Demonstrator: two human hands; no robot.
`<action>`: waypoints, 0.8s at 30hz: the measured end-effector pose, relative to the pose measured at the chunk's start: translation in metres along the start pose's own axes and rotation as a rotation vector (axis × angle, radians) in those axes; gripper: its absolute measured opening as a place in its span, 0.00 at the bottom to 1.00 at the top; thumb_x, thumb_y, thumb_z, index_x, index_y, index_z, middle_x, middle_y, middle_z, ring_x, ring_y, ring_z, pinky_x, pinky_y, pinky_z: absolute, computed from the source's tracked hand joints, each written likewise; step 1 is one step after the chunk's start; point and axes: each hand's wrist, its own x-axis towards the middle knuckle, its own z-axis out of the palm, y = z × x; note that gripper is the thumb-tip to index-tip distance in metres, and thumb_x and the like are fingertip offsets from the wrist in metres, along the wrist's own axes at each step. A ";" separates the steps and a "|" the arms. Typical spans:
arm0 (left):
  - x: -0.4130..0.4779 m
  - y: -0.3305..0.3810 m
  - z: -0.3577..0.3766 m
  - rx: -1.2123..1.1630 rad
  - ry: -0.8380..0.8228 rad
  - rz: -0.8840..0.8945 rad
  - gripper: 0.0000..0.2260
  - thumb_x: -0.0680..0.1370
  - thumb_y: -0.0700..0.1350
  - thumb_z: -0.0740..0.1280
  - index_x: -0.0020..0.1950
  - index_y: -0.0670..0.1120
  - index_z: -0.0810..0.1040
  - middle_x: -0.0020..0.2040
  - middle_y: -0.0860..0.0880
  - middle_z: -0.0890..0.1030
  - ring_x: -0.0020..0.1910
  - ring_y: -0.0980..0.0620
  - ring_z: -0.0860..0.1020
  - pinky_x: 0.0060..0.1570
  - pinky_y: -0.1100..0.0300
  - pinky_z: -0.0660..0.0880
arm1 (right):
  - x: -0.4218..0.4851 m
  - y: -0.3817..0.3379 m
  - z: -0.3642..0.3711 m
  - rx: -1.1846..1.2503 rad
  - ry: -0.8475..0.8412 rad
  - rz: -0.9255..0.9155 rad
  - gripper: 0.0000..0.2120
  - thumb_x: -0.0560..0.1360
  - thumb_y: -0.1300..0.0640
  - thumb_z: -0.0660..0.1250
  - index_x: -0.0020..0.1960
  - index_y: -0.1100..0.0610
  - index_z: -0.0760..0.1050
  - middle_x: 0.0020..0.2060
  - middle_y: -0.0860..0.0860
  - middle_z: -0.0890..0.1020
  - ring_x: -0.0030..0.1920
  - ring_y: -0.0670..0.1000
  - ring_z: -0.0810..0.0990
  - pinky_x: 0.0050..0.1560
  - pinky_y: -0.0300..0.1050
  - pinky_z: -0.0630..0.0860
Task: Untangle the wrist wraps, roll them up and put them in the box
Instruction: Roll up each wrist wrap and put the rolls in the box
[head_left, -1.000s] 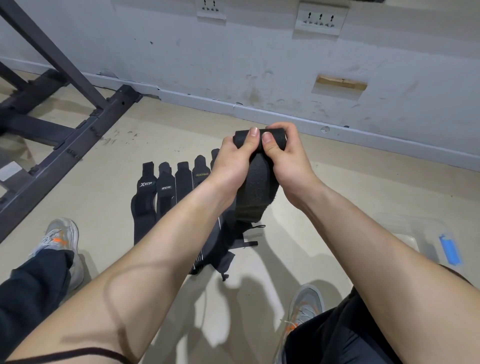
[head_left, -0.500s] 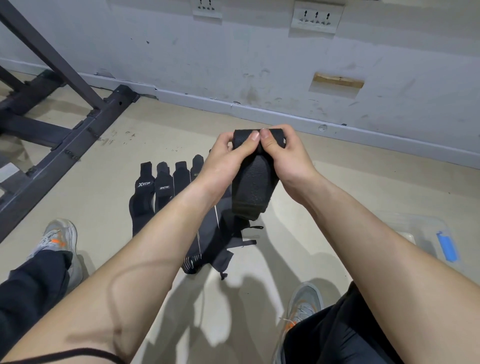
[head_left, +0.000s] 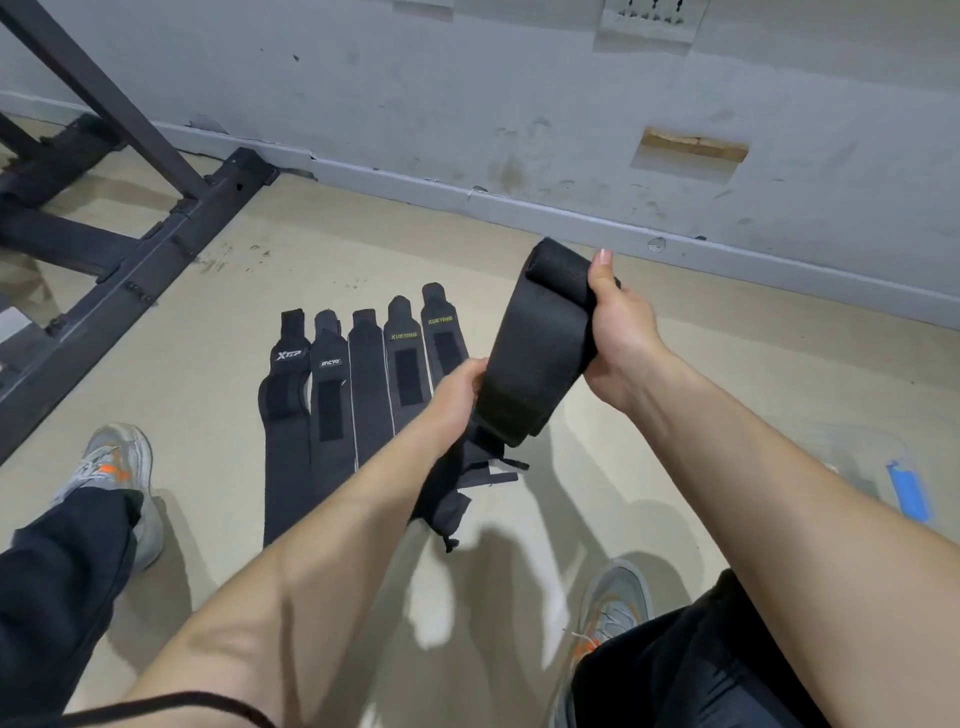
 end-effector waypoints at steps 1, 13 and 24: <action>0.007 -0.010 0.002 0.011 0.015 -0.055 0.14 0.86 0.45 0.56 0.52 0.46 0.81 0.52 0.50 0.83 0.49 0.52 0.78 0.51 0.59 0.73 | 0.003 0.002 -0.002 0.003 0.022 0.030 0.23 0.82 0.38 0.59 0.61 0.57 0.78 0.48 0.52 0.87 0.47 0.53 0.87 0.51 0.51 0.84; 0.095 -0.127 -0.015 0.190 -0.214 -0.339 0.09 0.85 0.45 0.59 0.55 0.48 0.79 0.56 0.47 0.82 0.55 0.51 0.81 0.57 0.58 0.79 | 0.072 0.052 -0.022 0.097 0.211 0.275 0.25 0.80 0.34 0.60 0.59 0.54 0.80 0.51 0.53 0.88 0.50 0.56 0.88 0.55 0.57 0.83; 0.120 -0.174 -0.029 0.340 -0.077 -0.432 0.29 0.85 0.64 0.47 0.82 0.52 0.64 0.77 0.52 0.70 0.79 0.49 0.64 0.78 0.50 0.54 | 0.113 0.045 -0.032 0.203 0.217 0.332 0.25 0.80 0.34 0.62 0.62 0.53 0.81 0.46 0.51 0.88 0.44 0.55 0.88 0.51 0.53 0.84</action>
